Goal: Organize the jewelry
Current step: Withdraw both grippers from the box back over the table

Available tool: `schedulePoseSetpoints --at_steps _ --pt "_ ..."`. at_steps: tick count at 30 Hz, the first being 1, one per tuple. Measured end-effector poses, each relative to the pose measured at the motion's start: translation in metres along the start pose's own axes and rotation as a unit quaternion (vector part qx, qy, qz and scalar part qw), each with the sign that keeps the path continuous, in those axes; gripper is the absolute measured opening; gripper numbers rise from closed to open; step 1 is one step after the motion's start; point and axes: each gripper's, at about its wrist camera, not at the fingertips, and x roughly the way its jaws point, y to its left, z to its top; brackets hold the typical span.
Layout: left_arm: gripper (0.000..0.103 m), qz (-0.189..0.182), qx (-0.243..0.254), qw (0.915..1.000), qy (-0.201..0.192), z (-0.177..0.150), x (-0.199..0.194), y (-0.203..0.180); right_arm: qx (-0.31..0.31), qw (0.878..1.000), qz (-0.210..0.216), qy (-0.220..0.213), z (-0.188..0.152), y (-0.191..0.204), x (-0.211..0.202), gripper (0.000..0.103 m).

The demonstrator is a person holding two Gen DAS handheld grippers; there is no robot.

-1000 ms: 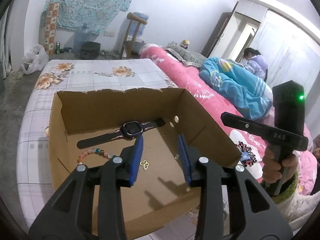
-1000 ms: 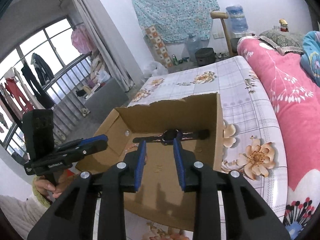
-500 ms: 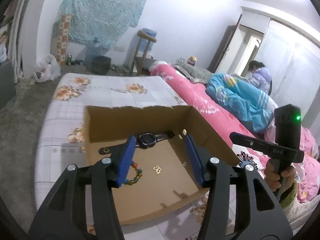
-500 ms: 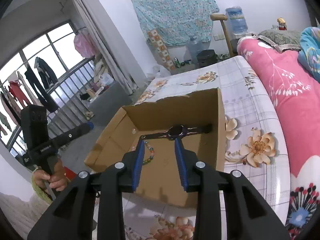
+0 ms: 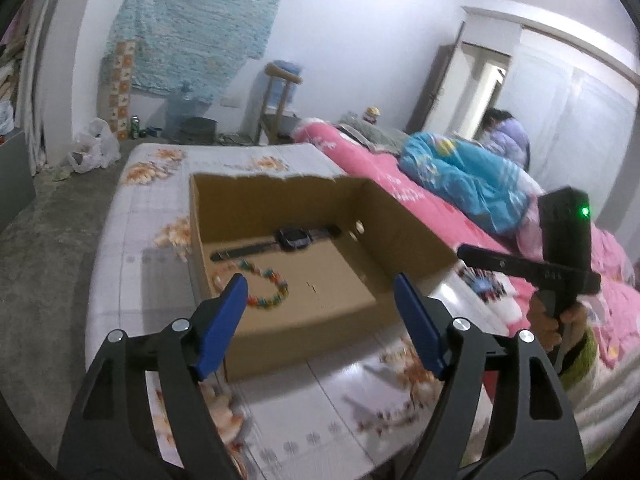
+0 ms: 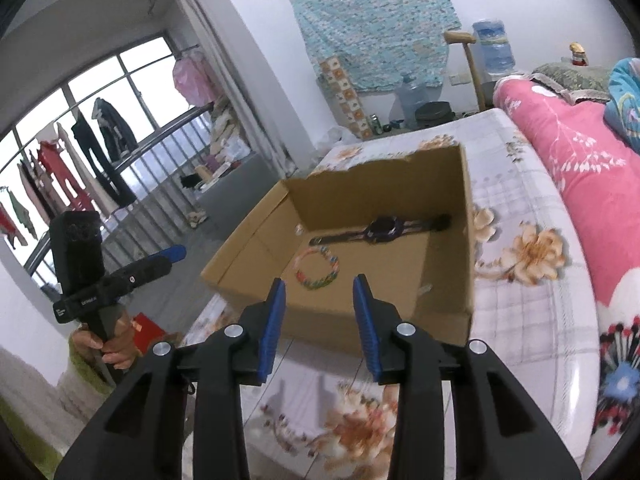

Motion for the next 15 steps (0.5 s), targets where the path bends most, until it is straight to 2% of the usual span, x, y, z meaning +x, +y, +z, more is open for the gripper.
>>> schedulePoseSetpoints --at_steps 6,10,15 --pt "0.075 -0.035 0.026 0.9988 0.021 -0.03 -0.004 -0.019 0.002 1.0 0.015 0.026 -0.033 0.01 -0.002 0.035" --pt "0.075 -0.053 0.025 0.997 0.049 -0.053 0.009 -0.03 0.021 0.998 0.022 0.056 -0.056 0.011 0.005 0.035" --pt "0.075 -0.051 0.021 0.9933 0.102 -0.081 0.048 -0.043 0.047 0.993 -0.016 0.108 -0.083 0.006 0.028 0.035"
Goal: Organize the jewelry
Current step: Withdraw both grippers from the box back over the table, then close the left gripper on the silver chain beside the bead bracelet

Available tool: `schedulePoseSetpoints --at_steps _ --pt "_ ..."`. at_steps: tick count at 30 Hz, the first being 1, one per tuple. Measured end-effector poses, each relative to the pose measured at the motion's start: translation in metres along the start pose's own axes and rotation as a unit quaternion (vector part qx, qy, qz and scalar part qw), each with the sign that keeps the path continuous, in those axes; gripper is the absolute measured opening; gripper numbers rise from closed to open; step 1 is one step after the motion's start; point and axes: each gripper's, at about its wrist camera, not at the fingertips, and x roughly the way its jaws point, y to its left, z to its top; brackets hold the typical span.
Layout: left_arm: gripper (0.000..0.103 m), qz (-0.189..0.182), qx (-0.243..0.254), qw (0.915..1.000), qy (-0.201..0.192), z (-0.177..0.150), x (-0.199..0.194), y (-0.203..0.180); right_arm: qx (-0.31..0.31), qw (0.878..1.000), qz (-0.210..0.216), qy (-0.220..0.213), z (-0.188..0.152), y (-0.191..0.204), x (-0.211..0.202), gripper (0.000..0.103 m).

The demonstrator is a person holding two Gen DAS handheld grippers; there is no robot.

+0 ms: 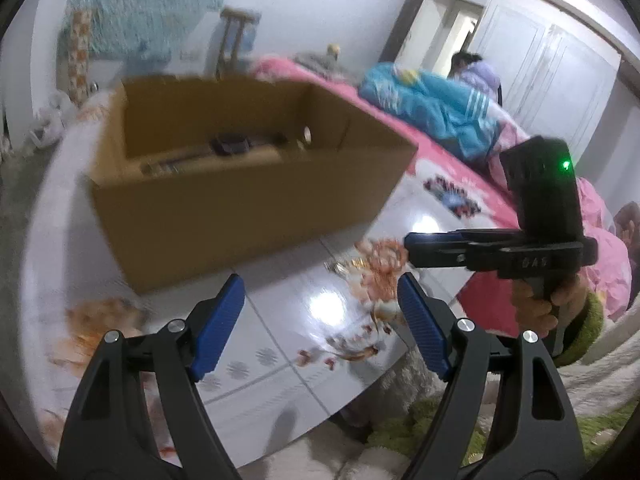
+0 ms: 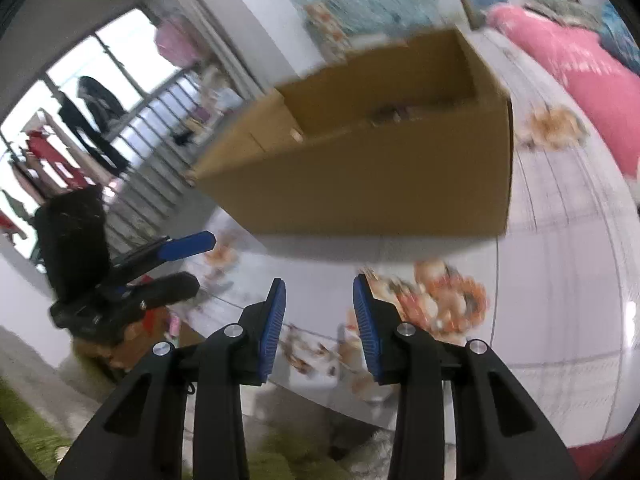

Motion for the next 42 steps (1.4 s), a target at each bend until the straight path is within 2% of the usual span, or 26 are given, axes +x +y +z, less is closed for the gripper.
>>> schedulePoseSetpoints --at_steps 4,10,18,21,28,30,33,38,41,42 --pt "0.073 0.041 0.019 0.9985 0.033 -0.007 0.037 -0.007 0.003 0.999 -0.033 0.024 -0.011 -0.001 0.014 0.029" --pt "0.053 0.069 0.06 0.994 0.06 -0.006 0.073 -0.018 0.015 0.997 -0.064 0.035 -0.019 -0.012 0.022 0.026" --pt "0.025 0.028 0.061 0.9944 0.082 0.008 0.103 -0.026 0.033 0.997 -0.063 0.031 -0.021 -0.025 0.023 0.021" --pt "0.023 0.028 0.065 0.9938 0.086 0.009 0.11 -0.031 0.038 0.997 -0.059 0.028 -0.022 -0.028 0.021 0.021" --pt "0.022 0.055 0.095 0.9899 0.089 0.012 0.121 -0.045 0.044 0.998 -0.051 0.018 -0.025 -0.036 0.016 0.021" --pt "0.015 0.074 0.114 0.9868 0.088 0.011 0.123 -0.051 0.046 0.998 -0.049 0.016 -0.026 -0.038 0.013 0.021" --pt "0.01 0.097 0.143 0.9811 0.087 0.008 0.125 -0.057 0.046 0.998 -0.048 0.014 -0.026 -0.04 0.012 0.021" --pt "0.01 0.104 0.162 0.9765 0.097 0.009 0.126 -0.06 0.045 0.998 -0.047 0.009 -0.028 -0.04 0.007 0.021" --pt "0.01 0.099 0.158 0.977 0.104 0.011 0.126 -0.058 0.046 0.998 -0.046 0.006 -0.031 -0.04 0.003 0.021" --pt "0.005 0.098 0.155 0.9775 0.104 0.011 0.125 -0.056 0.046 0.998 -0.046 0.005 -0.03 -0.041 0.0 0.021"
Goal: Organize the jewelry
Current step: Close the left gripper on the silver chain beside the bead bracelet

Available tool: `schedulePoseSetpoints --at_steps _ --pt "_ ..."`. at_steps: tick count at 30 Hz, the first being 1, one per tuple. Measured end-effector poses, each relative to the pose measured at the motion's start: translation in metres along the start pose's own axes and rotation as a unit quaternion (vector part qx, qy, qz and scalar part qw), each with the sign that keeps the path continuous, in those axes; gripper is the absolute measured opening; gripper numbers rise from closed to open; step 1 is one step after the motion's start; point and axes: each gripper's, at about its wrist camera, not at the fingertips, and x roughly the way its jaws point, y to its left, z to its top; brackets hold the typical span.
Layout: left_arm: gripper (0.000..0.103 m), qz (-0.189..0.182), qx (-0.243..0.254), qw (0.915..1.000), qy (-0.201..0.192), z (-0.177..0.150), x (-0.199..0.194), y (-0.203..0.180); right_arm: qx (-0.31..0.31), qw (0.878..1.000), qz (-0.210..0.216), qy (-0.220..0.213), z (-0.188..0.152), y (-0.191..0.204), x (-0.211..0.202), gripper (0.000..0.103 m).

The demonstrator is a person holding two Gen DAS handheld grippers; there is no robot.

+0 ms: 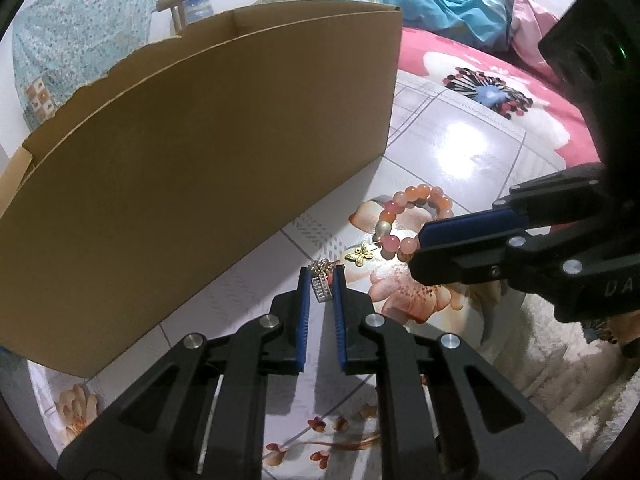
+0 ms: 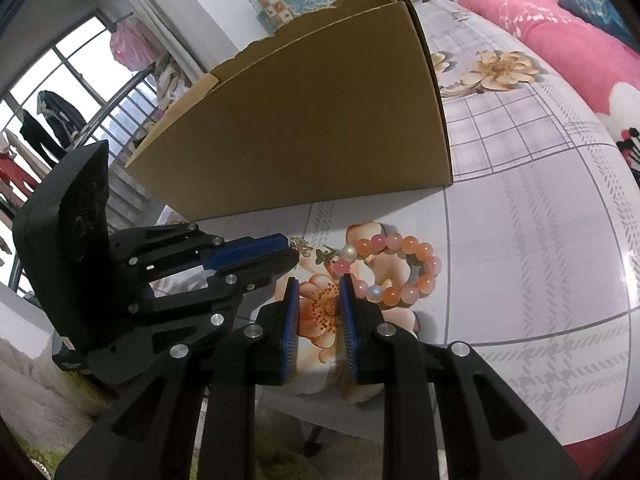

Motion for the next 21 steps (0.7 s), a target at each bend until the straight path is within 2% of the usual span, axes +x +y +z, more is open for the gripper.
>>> schedulePoseSetpoints --at_steps 6,8,16,19,21 --pt "0.005 -0.007 -0.018 0.9998 -0.006 -0.008 -0.005 0.01 0.0 1.0 0.0 -0.003 -0.001 0.002 -0.004 0.021" --pt "0.0 -0.02 -0.033 0.9991 -0.018 -0.011 -0.011 0.015 0.0 1.0 0.0 -0.004 0.0 0.004 -0.006 0.021" --pt "0.0 -0.039 -0.081 0.9953 -0.039 -0.023 -0.037 0.038 -0.01 1.0 0.001 -0.001 0.002 0.011 -0.004 0.021" --pt "0.0 -0.063 -0.103 0.9912 -0.055 -0.027 -0.05 0.048 -0.015 1.0 0.003 0.002 0.004 0.014 -0.002 0.021" --pt "0.0 -0.101 -0.128 0.9839 -0.075 -0.028 -0.062 0.054 -0.017 1.0 0.004 0.005 0.005 0.017 0.0 0.021"
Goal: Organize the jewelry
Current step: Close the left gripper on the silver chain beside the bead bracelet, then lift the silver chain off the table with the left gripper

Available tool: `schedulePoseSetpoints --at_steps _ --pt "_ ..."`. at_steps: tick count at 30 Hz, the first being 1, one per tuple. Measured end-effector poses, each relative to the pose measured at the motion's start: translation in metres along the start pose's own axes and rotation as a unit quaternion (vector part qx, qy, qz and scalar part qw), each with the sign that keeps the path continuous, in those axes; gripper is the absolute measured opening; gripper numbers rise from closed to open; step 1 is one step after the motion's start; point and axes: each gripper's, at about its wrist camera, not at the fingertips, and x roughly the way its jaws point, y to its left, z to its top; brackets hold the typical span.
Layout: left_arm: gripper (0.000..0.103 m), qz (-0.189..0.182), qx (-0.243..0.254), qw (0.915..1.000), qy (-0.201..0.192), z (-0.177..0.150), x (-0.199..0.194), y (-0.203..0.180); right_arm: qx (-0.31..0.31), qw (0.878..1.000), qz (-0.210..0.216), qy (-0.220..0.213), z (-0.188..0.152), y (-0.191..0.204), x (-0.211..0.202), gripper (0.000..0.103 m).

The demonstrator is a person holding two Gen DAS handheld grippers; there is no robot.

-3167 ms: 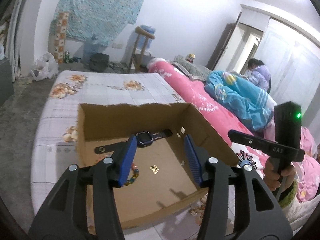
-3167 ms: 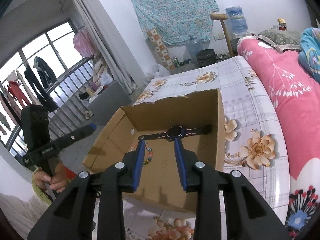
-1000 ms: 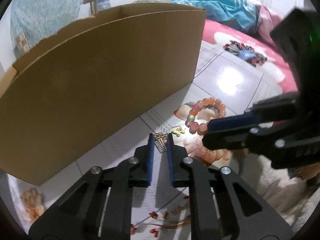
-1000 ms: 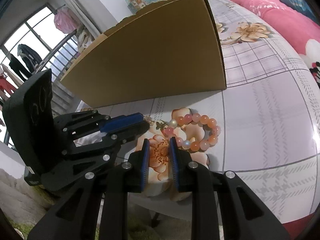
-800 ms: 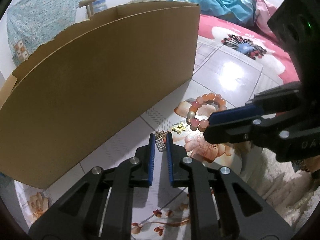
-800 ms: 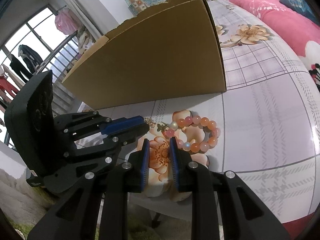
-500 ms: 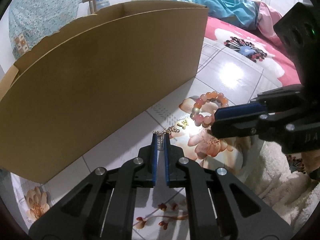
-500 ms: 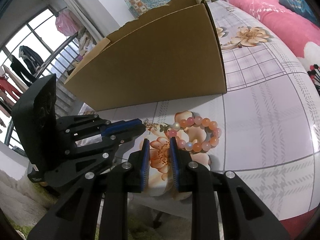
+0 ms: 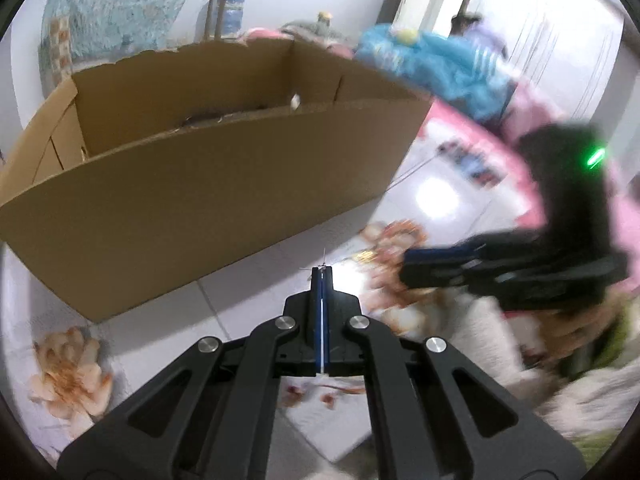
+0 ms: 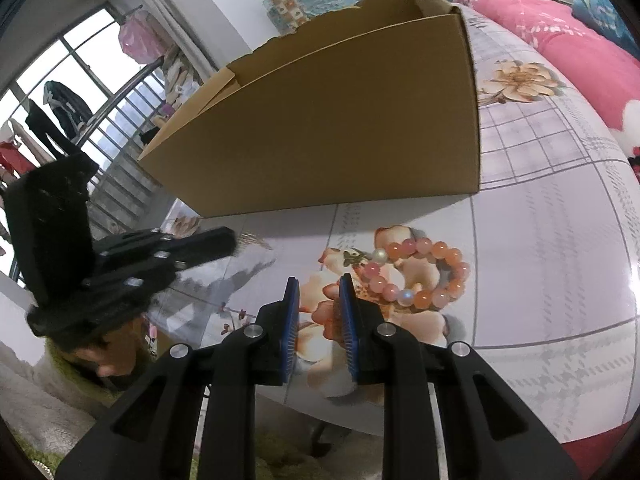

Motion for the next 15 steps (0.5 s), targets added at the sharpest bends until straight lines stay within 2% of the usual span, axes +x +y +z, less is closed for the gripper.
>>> schedulePoseSetpoints --at_steps 1,2,3,4,5,6,7,8,9,10,11,12,14,15 --pt "0.0 -0.014 -0.01 0.9998 -0.01 0.001 -0.006 0.002 -0.002 1.0 0.001 0.002 0.001 0.001 0.001 0.021" --pt "0.0 -0.013 -0.016 0.9996 -0.017 0.0 -0.008 0.006 -0.004 1.0 0.001 0.003 0.001 0.004 0.003 0.021" --pt "0.0 0.001 -0.023 0.9997 -0.007 -0.001 -0.005 0.011 -0.004 1.0 0.003 0.005 0.001 0.005 0.005 0.021" --pt "0.0 0.0 -0.046 0.9989 0.008 -0.002 -0.002 0.017 -0.004 1.0 0.005 0.008 0.002 0.007 0.008 0.021" --pt "0.0 -0.026 -0.052 0.9983 -0.007 -0.001 -0.011 0.016 -0.005 1.0 0.005 0.009 0.002 0.008 0.009 0.021" --pt "0.0 -0.036 -0.04 0.9983 -0.022 0.001 -0.018 0.008 -0.008 1.0 0.005 0.01 0.002 0.008 0.01 0.021" --pt "0.0 -0.03 -0.015 0.9988 -0.036 0.001 -0.026 0.0 -0.01 1.0 0.005 0.01 0.003 0.01 0.01 0.021" --pt "0.0 -0.005 0.015 0.9991 -0.04 0.0 -0.027 -0.007 -0.012 1.0 0.007 0.009 0.003 0.011 0.01 0.021" --pt "0.0 0.016 0.019 0.9994 -0.024 -0.004 -0.019 -0.004 -0.012 1.0 0.009 0.01 0.003 0.011 0.012 0.021" --pt "0.0 0.028 -0.002 0.9996 0.003 -0.007 -0.008 0.006 -0.01 1.0 0.01 0.012 0.005 0.012 0.015 0.021" --pt "0.0 0.026 -0.038 0.9986 0.029 -0.011 0.002 0.018 -0.009 1.0 0.01 0.014 0.005 0.012 0.016 0.021" --pt "0.0 0.007 -0.049 0.9986 0.02 -0.012 -0.002 0.019 -0.008 1.0 0.009 0.015 0.005 0.012 0.017 0.021" --pt "0.0 -0.007 -0.021 0.9996 -0.017 -0.011 -0.02 0.005 -0.013 1.0 0.011 0.013 0.004 0.013 0.014 0.021" --pt "0.0 -0.008 -0.018 0.9996 -0.02 -0.011 -0.021 0.005 -0.015 1.0 0.012 0.011 0.004 0.013 0.013 0.021"
